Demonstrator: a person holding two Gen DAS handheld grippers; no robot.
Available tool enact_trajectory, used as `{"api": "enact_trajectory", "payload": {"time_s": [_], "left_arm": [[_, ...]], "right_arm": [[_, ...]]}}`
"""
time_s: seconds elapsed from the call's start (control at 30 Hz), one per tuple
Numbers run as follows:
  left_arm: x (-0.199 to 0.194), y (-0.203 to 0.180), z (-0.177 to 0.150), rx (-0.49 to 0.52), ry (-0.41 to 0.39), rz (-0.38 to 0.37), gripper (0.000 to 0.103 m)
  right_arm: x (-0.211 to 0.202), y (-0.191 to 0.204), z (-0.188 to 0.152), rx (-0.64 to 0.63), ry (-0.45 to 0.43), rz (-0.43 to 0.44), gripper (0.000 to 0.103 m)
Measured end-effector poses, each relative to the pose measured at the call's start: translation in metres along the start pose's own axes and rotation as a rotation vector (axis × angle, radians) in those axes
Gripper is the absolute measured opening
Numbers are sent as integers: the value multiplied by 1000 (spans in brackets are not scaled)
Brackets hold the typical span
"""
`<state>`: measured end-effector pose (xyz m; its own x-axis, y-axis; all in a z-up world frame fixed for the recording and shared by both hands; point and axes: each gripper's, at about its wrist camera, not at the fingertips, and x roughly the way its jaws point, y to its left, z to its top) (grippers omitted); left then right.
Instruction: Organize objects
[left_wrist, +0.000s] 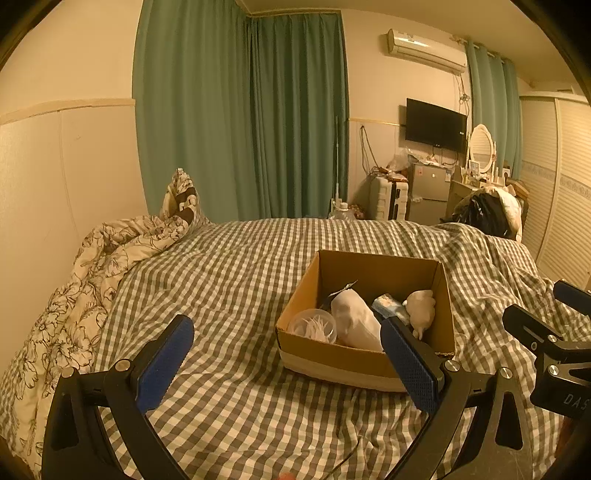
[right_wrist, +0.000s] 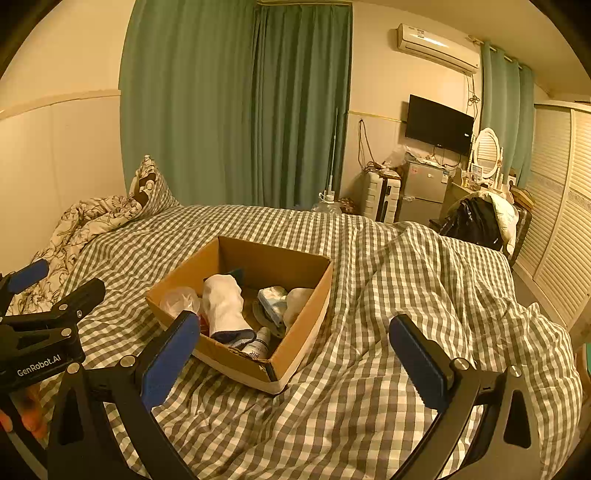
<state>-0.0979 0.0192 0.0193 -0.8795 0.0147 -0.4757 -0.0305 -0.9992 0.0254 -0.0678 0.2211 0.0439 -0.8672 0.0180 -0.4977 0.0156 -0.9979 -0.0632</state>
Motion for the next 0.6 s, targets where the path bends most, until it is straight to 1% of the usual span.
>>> {"api": "enact_trajectory", "payload": {"time_s": [0.23, 0.6], "left_arm": [[0, 1, -2, -4, -6, 10, 103], [0, -1, -2, 0, 0, 6, 103]], "right_arm": [[-1, -2, 0, 7, -1, -11, 103], [1, 1, -1, -3, 9, -4, 103]]}}
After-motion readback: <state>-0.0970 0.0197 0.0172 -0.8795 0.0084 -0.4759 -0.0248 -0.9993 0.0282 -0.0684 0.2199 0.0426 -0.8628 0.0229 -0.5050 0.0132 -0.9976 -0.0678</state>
